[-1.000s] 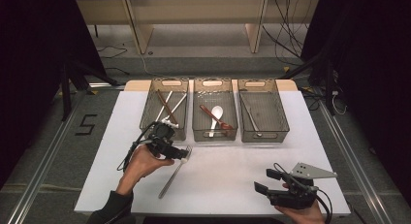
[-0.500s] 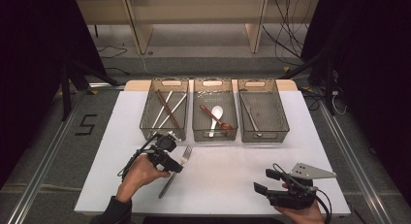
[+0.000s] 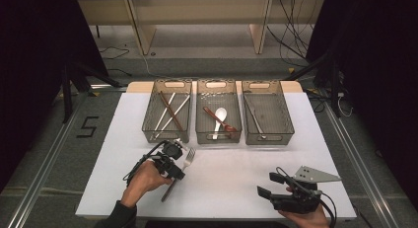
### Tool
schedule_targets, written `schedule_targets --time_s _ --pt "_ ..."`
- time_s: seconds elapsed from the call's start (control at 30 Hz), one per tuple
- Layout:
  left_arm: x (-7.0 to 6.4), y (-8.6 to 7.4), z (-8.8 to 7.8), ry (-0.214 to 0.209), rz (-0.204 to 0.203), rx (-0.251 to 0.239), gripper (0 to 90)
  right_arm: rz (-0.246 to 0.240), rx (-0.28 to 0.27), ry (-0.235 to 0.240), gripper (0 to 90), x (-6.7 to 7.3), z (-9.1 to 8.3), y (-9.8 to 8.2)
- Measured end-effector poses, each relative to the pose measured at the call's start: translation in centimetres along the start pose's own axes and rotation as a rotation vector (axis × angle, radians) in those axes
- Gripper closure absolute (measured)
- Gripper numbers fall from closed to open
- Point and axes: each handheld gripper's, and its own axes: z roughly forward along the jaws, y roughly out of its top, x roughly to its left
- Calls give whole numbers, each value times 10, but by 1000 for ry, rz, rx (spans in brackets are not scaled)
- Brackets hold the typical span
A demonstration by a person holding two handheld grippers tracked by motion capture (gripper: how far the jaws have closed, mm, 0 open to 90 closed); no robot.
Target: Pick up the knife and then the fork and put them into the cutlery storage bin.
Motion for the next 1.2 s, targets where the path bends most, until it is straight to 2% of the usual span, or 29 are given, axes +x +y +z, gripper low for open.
schedule_targets --time_s 0.3,0.5,0.87,1.2 --pt "-5 0 3 55 42 9 686 -1 3 0 304 0 0 0" --pt "-9 0 4 75 61 5 712 -3 5 -2 305 0 0 0" --pt "-7 -2 4 48 71 -24 835 1 11 -2 306 1 2 0" --pt "-6 -3 4 35 100 -38 841 2 12 -1 307 0 1 0"
